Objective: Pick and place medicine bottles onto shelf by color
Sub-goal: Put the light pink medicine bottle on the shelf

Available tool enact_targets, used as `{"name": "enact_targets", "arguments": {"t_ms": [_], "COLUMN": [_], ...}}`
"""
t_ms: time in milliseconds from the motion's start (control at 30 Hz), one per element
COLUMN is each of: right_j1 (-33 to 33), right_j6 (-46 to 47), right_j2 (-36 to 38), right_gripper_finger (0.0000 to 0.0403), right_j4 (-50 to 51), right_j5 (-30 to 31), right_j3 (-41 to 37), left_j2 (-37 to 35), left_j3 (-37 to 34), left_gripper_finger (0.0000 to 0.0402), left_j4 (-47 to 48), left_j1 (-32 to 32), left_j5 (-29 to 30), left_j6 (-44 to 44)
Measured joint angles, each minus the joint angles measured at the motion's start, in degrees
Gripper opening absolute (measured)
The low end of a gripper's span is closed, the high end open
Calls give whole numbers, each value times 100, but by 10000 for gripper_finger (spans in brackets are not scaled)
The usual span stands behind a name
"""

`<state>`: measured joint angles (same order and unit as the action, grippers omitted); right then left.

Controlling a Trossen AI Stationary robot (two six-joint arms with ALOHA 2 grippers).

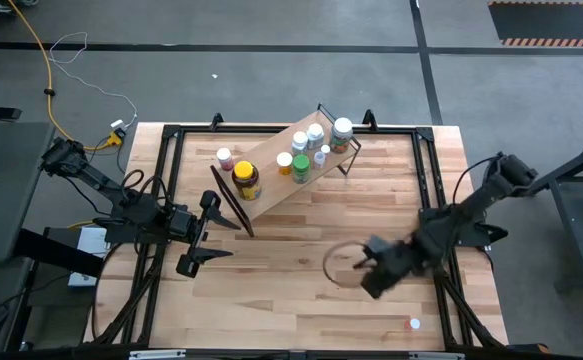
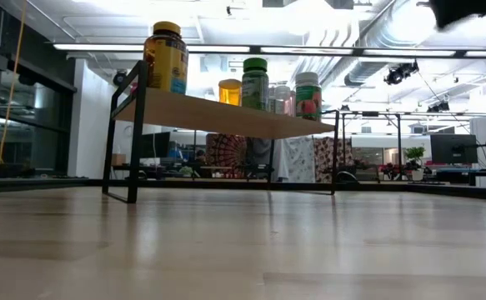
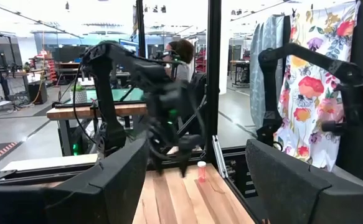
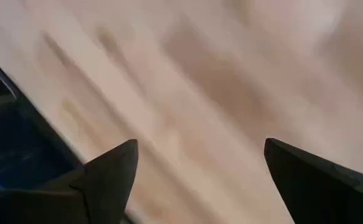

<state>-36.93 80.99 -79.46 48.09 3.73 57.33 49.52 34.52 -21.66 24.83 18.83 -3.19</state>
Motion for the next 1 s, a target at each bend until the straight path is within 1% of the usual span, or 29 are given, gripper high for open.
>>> {"name": "enact_targets", "arguments": {"t_ms": [100,200,300,367,667,800,1000], "right_j1": [-591,-1076,-1433,-1605,-1968,-2122,-2268], "right_j6": [1334,2468,3330,3730,4513,4761,4731], "right_j2": [-251,-509,-710,-784,-862,-1045,-1394], "right_gripper_finger": [338,338,338,338,338,338,338], "right_j4": [121,100,101,92,-3,-51,-672], "right_j5": [-497,-913,-1273,-1372,-1251,-1322,-1341], "right_j3": [-7,-7,-8,-8,-5,-5,-5], "left_j2": [0,0,0,0,0,0,0], "left_j3": [0,0,0,0,0,0,0], "left_gripper_finger": [259,259,259,259,259,259,259], "left_j4": [1,-2,-2,-2,-45,-41,-6], "left_j1": [0,0,0,0,0,0,1], "left_j5": [0,0,0,-1,-2,-2,-2], "left_j6": [3,1,1,1,-2,-2,-2]}}
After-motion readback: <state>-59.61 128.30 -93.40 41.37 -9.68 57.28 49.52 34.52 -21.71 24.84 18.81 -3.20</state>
